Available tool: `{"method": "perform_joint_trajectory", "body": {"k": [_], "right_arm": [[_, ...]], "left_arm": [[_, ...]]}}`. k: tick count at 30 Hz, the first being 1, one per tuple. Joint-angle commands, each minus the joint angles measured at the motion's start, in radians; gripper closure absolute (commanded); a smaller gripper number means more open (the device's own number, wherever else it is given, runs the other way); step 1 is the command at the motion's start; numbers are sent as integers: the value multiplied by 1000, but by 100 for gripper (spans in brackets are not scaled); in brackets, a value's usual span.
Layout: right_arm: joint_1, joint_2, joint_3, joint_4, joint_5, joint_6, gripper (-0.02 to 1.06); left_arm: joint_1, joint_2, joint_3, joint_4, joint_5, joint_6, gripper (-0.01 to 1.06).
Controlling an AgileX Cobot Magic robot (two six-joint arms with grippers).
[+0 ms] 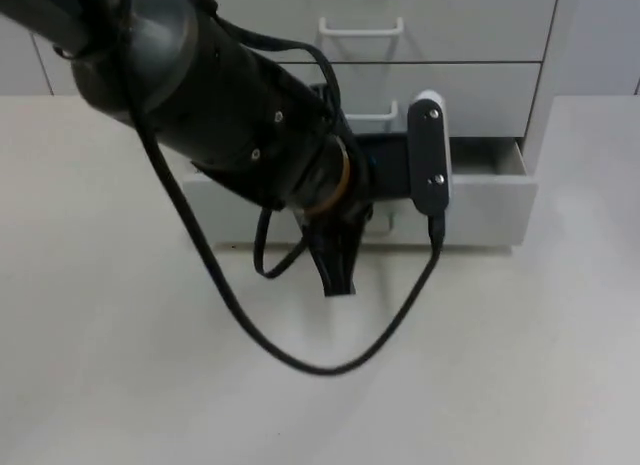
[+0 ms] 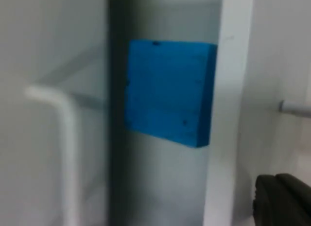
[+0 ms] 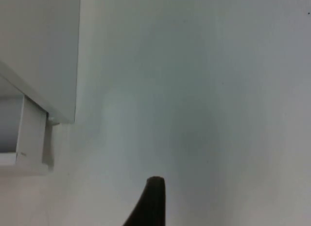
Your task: Open the drawer with the left hand, place the block into the drawer with the right hand, then close the drawer with the left hand.
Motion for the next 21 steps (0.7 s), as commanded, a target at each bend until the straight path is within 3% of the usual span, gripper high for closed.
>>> {"method": "perform_joint_trajectory", "body": {"k": [1,7,21], "right_arm": [[6,-6,3,-1,-18,2,23],[6,-6,3,-1,-23,2,23],[6,-6,3,-1,-23,2,23]], "left_arm": [[28,7,-35,47,35,-38,105],[50,45,-84,120,39,-139,105],[59,153,-196,120,148,-183,105]]}}
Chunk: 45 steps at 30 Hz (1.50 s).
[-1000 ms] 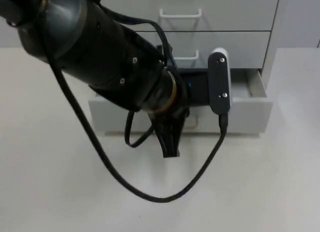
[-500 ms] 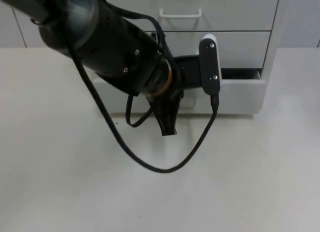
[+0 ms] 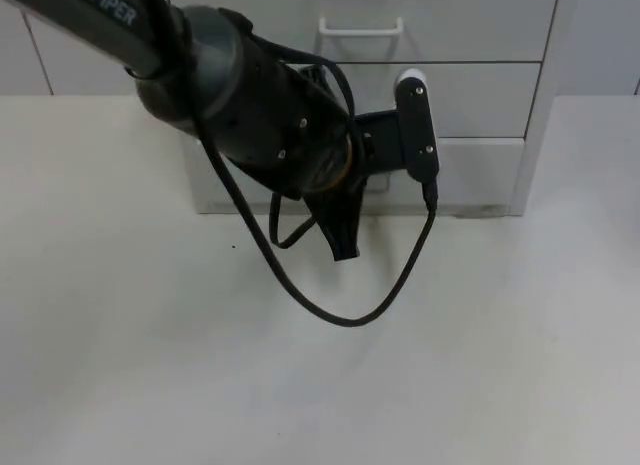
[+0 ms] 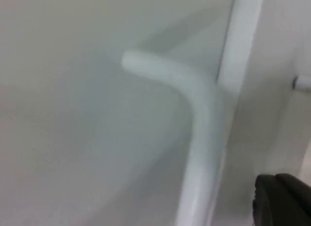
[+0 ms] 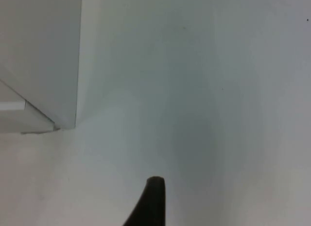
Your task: Open the drawer with the left hand, place the block into the drawer with the right hand, then close the drawer with the left hand.
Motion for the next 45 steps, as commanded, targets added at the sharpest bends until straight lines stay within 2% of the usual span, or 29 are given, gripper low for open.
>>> {"method": "perform_joint_trajectory", "body": {"k": [1,10,13,15,16,17,18,20,21,22,23,25,26,28,30,31,33,36,40,45], "right_arm": [[6,-6,3,-1,-9,2,23],[6,-6,3,2,-9,2,23],[6,-6,3,2,-9,2,23],[6,-6,3,2,-9,2,23],[6,-6,3,2,-9,2,23],[6,-6,3,2,-9,2,23],[6,-6,3,2,-9,2,23],[6,-6,3,2,-9,2,23],[6,-6,3,2,-9,2,23],[6,-6,3,2,-9,2,23],[6,-6,3,2,-9,2,23],[6,-6,3,2,-9,2,23],[6,-6,3,2,-9,2,23],[6,-6,3,2,-9,2,23],[6,-6,3,2,-9,2,23],[6,-6,3,2,-9,2,23],[6,-6,3,2,-17,2,23],[6,-6,3,2,-45,2,23],[6,-6,3,2,-92,2,23],[6,-8,3,20,-129,16,23]], "left_arm": [[14,0,-18,7,67,-33,105],[18,8,-47,7,130,-51,105],[-5,2,-47,-15,170,-43,105],[-31,-25,-47,-142,164,36,105],[-31,-25,-47,-142,164,36,105],[-44,-43,-47,-210,154,82,105],[-58,-70,-47,-285,142,146,105],[-89,-150,-47,-566,127,323,105],[-89,-150,-47,-566,127,323,105],[-94,-161,-47,-629,127,363,105],[-103,-213,-47,-809,127,480,105],[-103,-281,-47,-1019,136,629,105],[-103,-281,-47,-1019,136,629,105],[-103,-357,-47,-1282,164,803,105],[-101,-423,-47,-1435,204,971,105],[-101,-423,-47,-1435,204,971,105],[-101,-493,-47,-1566,245,1100,105],[-99,-582,-47,-1697,307,1206,105],[-99,-656,-47,-1762,371,1253,105],[-99,-733,-47,-1784,452,1253,105]]}}
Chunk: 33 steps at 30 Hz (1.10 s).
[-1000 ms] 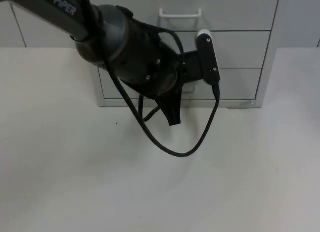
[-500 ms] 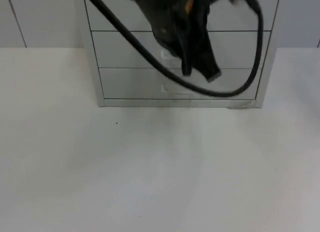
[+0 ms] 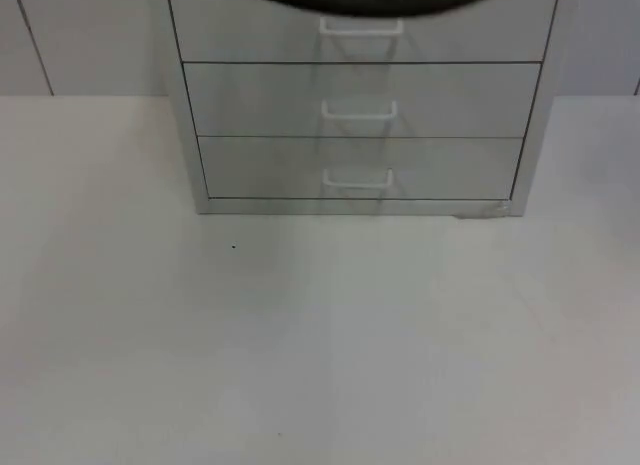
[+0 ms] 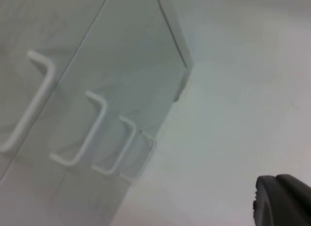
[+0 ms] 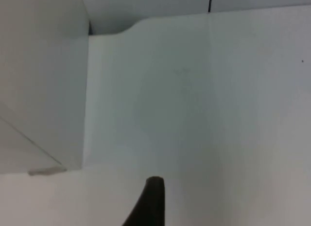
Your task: Open the drawer with the left hand, place the block into the drawer with the right hand, then close the drawer with the left hand.
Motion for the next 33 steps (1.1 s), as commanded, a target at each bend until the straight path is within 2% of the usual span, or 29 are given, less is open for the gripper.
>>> {"method": "perform_joint_trajectory", "body": {"k": [1,5,9,13,17,20,28,29,33], "right_arm": [[6,-16,3,42,-16,17,23],[7,-50,3,76,30,4,23],[7,-128,3,156,76,-148,23],[7,-208,3,196,89,-174,23],[7,-297,3,242,107,-247,23],[7,-396,3,295,137,-324,23],[7,-592,33,440,228,-465,23],[7,-592,33,440,228,-465,23],[7,-706,111,468,254,-498,23]], "left_arm": [[-1,-40,-5,-33,42,7,105],[-1,-103,-5,-55,71,3,105],[-1,-193,-5,-84,78,3,105],[-1,-263,-5,-95,80,-3,105],[-1,-324,12,-129,82,-3,105],[-1,-394,71,-160,76,-3,105],[-1,-604,332,-226,-41,-7,105],[-1,-604,332,-226,-41,-7,105],[-1,-748,479,-230,-84,-39,105]]}}
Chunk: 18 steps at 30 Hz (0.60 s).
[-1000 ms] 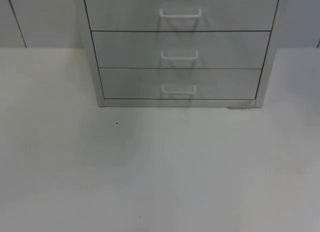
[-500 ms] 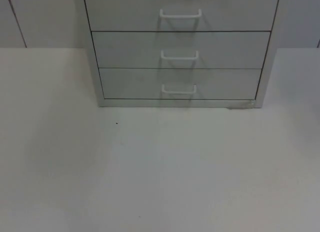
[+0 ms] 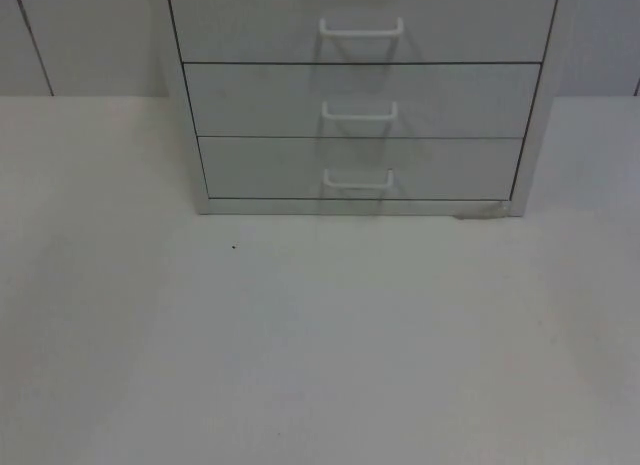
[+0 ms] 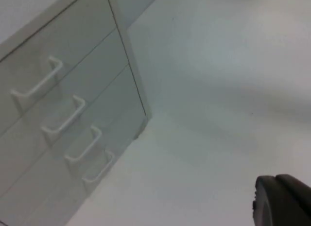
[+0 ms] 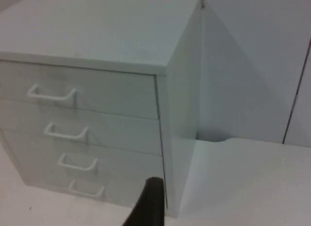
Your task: Open the drawer with the left hand, place the block into the drawer with the right hand, then close the drawer with the left hand.
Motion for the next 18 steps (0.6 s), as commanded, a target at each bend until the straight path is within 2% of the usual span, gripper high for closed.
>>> {"method": "perform_joint_trajectory", "body": {"k": [1,7,11,14,17,18], "right_arm": [[5,-73,48,14,22,-25,23],[5,-190,125,16,52,-29,23],[5,-303,195,39,130,-40,23],[5,-342,210,42,160,-41,23],[5,-395,215,35,210,-41,23],[5,-411,215,33,224,-41,23]], "left_arm": [[-1,-89,78,-19,-28,-37,105],[-1,-248,207,-19,-20,-73,105],[-1,-406,297,-9,8,-103,105],[-1,-460,318,16,16,-138,105],[-1,-532,344,81,72,-217,105],[-1,-573,360,124,115,-264,105]]}}
